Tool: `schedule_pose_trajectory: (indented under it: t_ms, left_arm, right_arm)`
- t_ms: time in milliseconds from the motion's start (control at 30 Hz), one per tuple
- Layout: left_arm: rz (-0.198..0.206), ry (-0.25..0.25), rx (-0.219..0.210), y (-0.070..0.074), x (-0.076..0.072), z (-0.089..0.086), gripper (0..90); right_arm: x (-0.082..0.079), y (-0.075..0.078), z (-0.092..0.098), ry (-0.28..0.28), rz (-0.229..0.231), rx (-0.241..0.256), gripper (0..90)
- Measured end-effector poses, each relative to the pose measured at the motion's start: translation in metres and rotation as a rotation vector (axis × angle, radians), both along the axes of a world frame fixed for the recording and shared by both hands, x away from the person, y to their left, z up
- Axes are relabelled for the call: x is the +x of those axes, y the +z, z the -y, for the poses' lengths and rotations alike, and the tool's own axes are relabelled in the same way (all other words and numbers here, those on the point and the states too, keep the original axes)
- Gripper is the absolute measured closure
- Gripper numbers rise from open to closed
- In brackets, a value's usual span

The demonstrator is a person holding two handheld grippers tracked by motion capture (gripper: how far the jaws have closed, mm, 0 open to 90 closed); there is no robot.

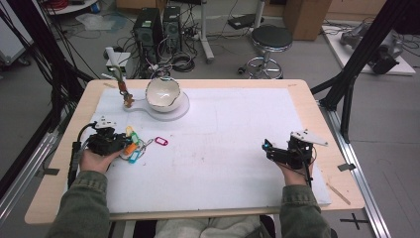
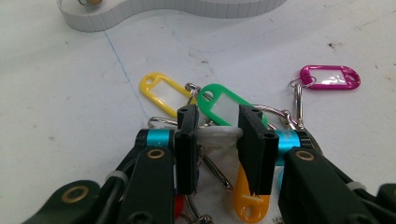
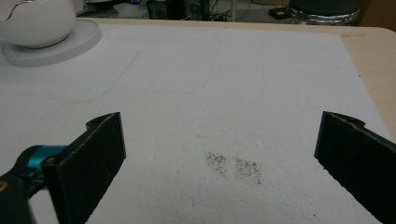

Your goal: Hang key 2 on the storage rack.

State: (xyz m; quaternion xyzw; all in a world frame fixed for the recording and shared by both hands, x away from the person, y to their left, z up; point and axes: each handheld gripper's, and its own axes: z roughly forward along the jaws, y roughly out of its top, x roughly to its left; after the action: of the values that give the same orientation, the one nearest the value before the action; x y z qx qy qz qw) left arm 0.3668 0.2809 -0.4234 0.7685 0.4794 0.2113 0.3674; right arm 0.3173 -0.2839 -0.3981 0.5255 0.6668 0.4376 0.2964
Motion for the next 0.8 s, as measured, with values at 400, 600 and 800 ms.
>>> schedule_pose_trajectory:
  t_ms: [400, 600, 800]
  left_arm:
    - [0.016, 0.002, 0.004, 0.005, -0.003, -0.001, 69.0]
    - [0.021, 0.01, -0.012, 0.009, -0.005, -0.003, 69.0]
    - [0.021, 0.034, -0.037, 0.014, -0.009, -0.009, 69.0]
  right_arm:
    - [0.001, 0.0, 0.0, 0.005, -0.006, -0.002, 0.9]
    - [0.001, -0.001, 0.0, 0.006, -0.005, -0.002, 0.9]
    - [0.001, 0.0, 0.0, 0.003, -0.005, 0.008, 0.9]
